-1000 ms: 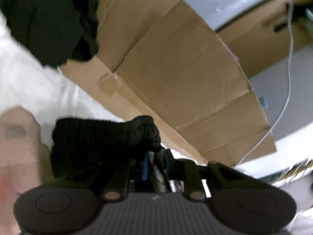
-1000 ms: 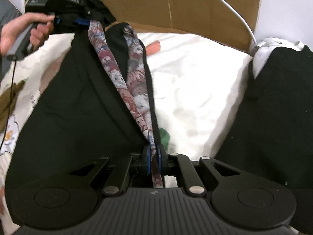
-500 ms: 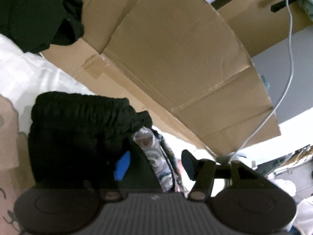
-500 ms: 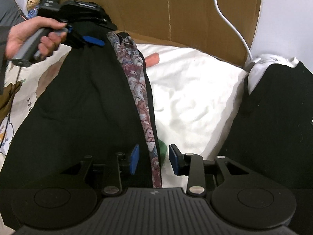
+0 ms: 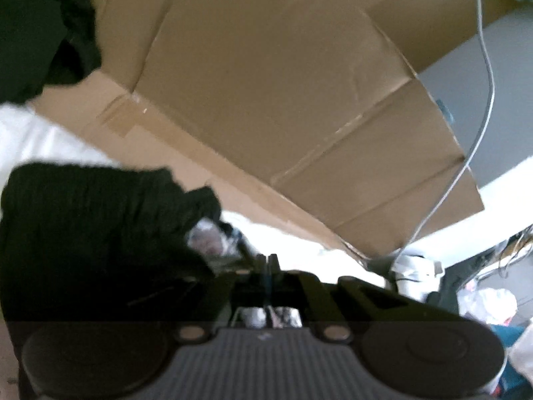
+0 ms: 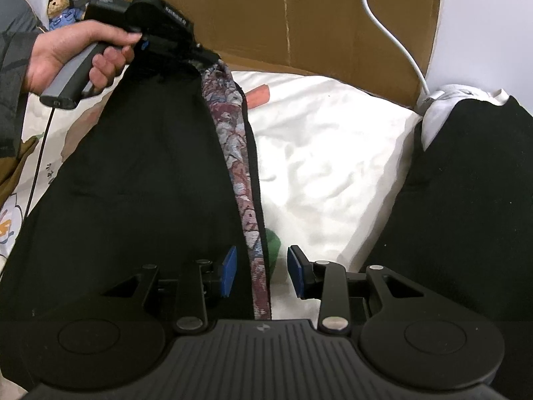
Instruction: Fold clothes
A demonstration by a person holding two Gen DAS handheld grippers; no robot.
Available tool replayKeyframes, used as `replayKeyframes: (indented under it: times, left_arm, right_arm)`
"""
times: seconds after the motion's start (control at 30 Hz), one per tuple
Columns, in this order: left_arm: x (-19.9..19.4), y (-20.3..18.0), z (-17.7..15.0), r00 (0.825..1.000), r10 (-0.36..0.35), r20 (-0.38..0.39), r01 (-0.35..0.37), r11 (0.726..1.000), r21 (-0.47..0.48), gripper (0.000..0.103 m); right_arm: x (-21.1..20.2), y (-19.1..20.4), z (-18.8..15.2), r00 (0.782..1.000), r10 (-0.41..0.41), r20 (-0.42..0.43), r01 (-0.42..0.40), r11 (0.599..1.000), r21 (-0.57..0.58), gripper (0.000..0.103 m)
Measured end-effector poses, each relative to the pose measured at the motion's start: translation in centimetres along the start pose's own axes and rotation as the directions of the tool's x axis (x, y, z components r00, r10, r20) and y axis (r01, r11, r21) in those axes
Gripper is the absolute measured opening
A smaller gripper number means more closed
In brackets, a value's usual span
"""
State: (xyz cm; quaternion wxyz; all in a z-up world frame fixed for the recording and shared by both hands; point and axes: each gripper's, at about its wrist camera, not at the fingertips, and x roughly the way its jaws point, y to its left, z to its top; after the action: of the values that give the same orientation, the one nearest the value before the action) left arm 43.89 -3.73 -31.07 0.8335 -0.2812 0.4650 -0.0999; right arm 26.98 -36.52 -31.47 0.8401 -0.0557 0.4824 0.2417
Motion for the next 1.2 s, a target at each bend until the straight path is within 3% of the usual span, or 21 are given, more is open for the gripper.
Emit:
replayKeyframes:
  times: [0.07,0.13,0.43,0.5,0.53,0.67,0.77,0.9,0.97,1.03,1.2]
  left_arm:
    - [-0.1,0.2,-0.1,0.999,0.045,-0.019,-0.045,0.999,-0.019,0.013]
    - [-0.3,0.7,-0.4,0.996,0.080,-0.035,-0.081,0.996,-0.041,0.016]
    - [-0.6,1.2,-1.4,0.995,0.102,-0.023,-0.104,0.991,-0.083,0.033]
    - [-1.3,1.0,-1.4,0.993,0.118,-0.013,-0.118,0.990,-0.074,0.038]
    - [-2.0,0.7,-1.4,0.989,0.146,0.004,-0.146,0.988,-0.055,0.045]
    - [-2.9,0.8,-1.4,0.985,0.168,0.021,-0.168,0.986,-0.018,0.047]
    - [-1.9,1.7,-1.5,0.987,0.155,-0.031,-0.157,0.985,-0.076,0.047]
    - [-0.5,1.7,-1.1,0.985,0.172,-0.030,-0.174,0.980,-0.099,0.044]
    - [0.0,1.4,-1.2,0.981,0.193,-0.023,-0.194,0.977,-0.085,0.025]
    - [0.5,1.5,-1.3,0.981,0.193,-0.015,-0.193,0.979,-0.064,0.014]
    - [-0.7,1.5,-0.9,0.991,0.137,-0.004,-0.137,0.989,-0.054,0.003]
  right_arm:
    - [-0.2,0.1,0.0,1.000,0.005,0.014,-0.004,1.000,-0.009,0.038]
    - [-0.4,0.2,0.1,1.000,0.015,0.027,-0.014,1.000,-0.018,0.038]
    - [-0.5,0.5,0.1,0.999,0.042,0.032,-0.041,0.999,-0.024,0.038]
    - [-0.6,0.4,-0.1,0.999,0.044,0.029,-0.043,0.999,-0.017,0.038]
    - [-0.5,0.4,-0.1,0.999,0.044,0.026,-0.044,0.999,-0.016,0.038]
    - [-0.2,0.5,0.1,0.998,0.050,0.027,-0.049,0.999,-0.019,0.038]
    - [0.0,0.6,0.4,0.998,0.061,0.025,-0.061,0.998,-0.014,0.038]
    - [-0.3,0.7,0.5,0.997,0.066,0.029,-0.065,0.998,-0.007,0.038]
    - [-0.3,0.6,0.4,0.998,0.062,0.025,-0.062,0.998,0.004,0.038]
    - [-0.2,0.4,0.2,0.998,0.059,0.014,-0.059,0.998,0.013,0.038]
    - [0.1,0.2,0.1,0.998,0.065,0.010,-0.066,0.997,0.026,0.037]
